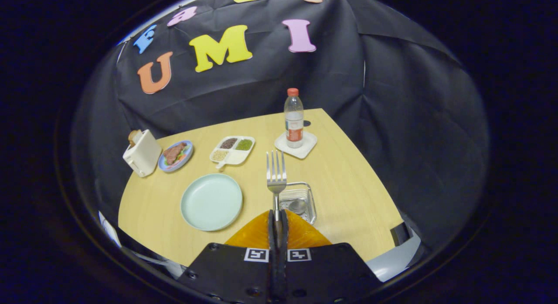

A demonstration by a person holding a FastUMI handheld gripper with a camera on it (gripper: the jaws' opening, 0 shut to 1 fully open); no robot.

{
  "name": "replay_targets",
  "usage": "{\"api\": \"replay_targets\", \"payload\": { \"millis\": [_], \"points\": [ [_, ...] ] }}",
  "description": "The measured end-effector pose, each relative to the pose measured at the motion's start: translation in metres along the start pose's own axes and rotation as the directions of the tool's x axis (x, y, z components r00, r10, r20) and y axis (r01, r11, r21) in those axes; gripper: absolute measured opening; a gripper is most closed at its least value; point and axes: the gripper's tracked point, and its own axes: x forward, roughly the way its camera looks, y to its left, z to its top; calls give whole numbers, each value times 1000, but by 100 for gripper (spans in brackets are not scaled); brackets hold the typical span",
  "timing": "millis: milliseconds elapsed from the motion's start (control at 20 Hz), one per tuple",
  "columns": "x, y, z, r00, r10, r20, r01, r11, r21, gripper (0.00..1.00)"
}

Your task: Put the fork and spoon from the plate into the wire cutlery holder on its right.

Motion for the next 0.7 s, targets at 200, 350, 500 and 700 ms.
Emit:
{"api": "replay_targets", "payload": {
  "millis": [200,350,500,700],
  "points": [
    [23,-22,-18,997,-27,-66,27,1000,0,2],
    [34,-26,-26,995,-26,-101,27,1000,8,4],
    [33,-23,-27,995,-12,-97,12,1000,0,4],
    [31,-24,-10,999,-21,-37,20,1000,-1,11]
  ]
}}
